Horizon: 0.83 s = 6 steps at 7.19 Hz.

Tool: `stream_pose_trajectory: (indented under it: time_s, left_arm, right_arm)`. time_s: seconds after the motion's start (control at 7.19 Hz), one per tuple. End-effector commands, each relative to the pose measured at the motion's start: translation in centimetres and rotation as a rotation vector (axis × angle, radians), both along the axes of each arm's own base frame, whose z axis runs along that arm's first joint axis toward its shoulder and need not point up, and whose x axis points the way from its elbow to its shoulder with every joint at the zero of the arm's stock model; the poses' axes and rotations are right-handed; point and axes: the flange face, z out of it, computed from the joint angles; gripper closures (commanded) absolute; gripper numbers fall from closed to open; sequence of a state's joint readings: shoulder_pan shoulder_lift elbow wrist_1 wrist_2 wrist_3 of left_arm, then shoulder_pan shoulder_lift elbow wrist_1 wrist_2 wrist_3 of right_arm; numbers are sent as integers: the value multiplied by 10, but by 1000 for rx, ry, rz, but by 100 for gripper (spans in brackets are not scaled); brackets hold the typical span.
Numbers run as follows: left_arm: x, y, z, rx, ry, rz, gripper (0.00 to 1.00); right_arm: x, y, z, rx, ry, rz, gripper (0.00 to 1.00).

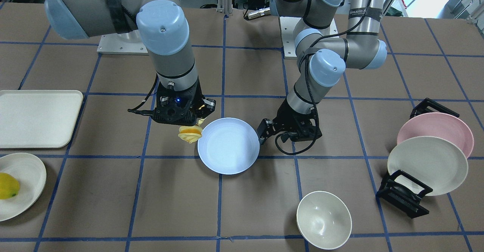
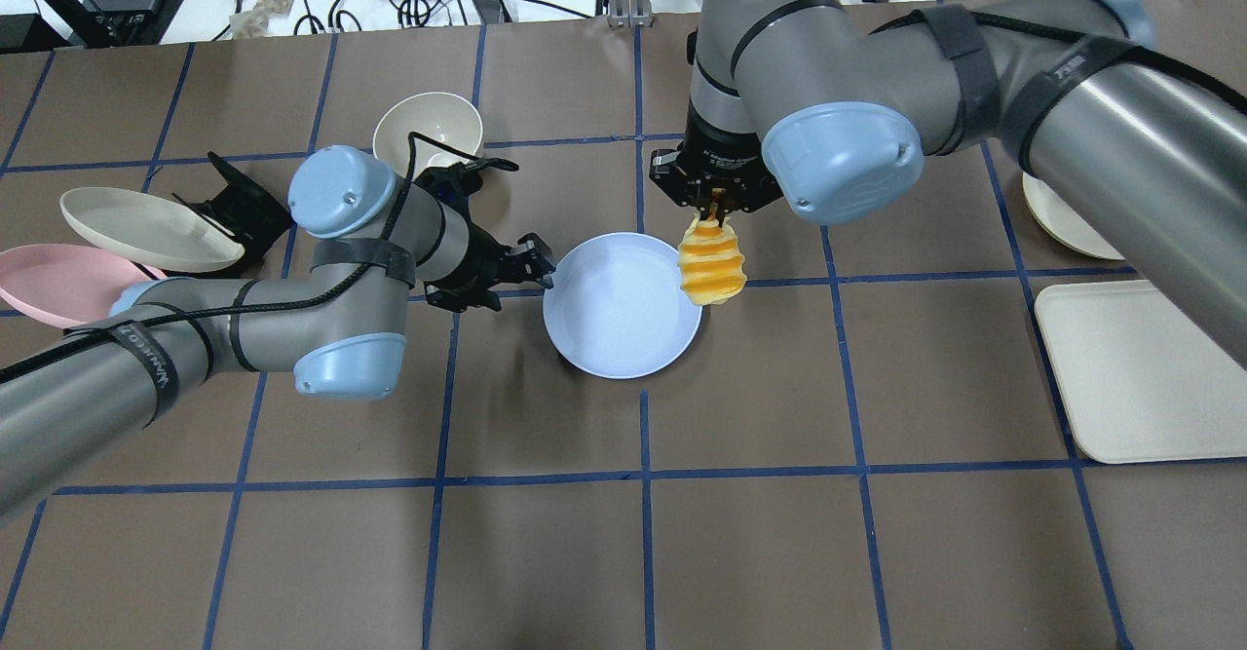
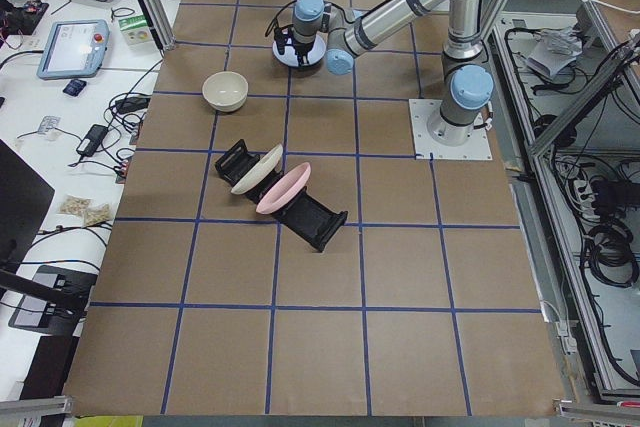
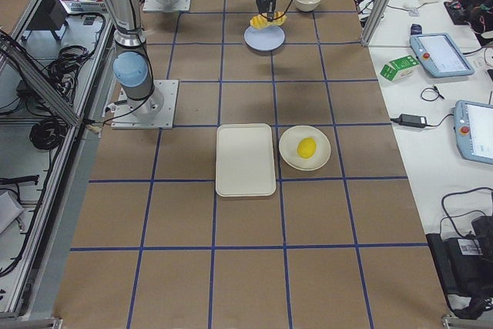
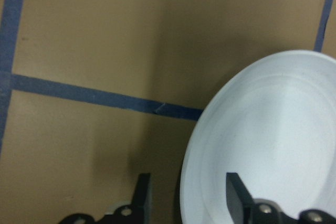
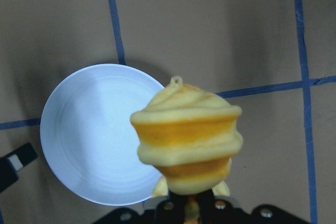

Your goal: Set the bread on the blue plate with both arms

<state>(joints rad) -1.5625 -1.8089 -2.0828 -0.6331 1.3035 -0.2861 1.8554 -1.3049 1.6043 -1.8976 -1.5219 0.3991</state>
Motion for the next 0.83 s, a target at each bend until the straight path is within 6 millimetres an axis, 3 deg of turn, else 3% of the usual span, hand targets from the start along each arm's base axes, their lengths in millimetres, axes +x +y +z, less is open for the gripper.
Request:
stream_pose_trajectory:
  time_s: [0.0, 0.14, 0.28, 0.42, 0.56, 0.7]
  left_arm:
    - [90, -1, 39, 15, -127, -29, 0]
    - [107, -2, 77, 59, -286, -27, 0]
    - [113, -2, 129, 111, -339, -95, 0]
    - [114, 1, 190, 187, -368, -115, 0]
    - [110, 9, 235, 223, -362, -125, 0]
    - [104, 17, 256, 206, -352, -126, 0]
  right_arm:
    - [28, -2, -32, 7, 4, 45, 100]
    - [48, 4, -42, 5, 3, 79, 100]
    - [57, 3, -55, 8, 1, 79, 100]
    - [62, -4, -75, 12, 0, 81, 100]
    - [71, -5, -91, 14, -7, 92, 100]
    - [73, -9, -102, 14, -7, 92, 100]
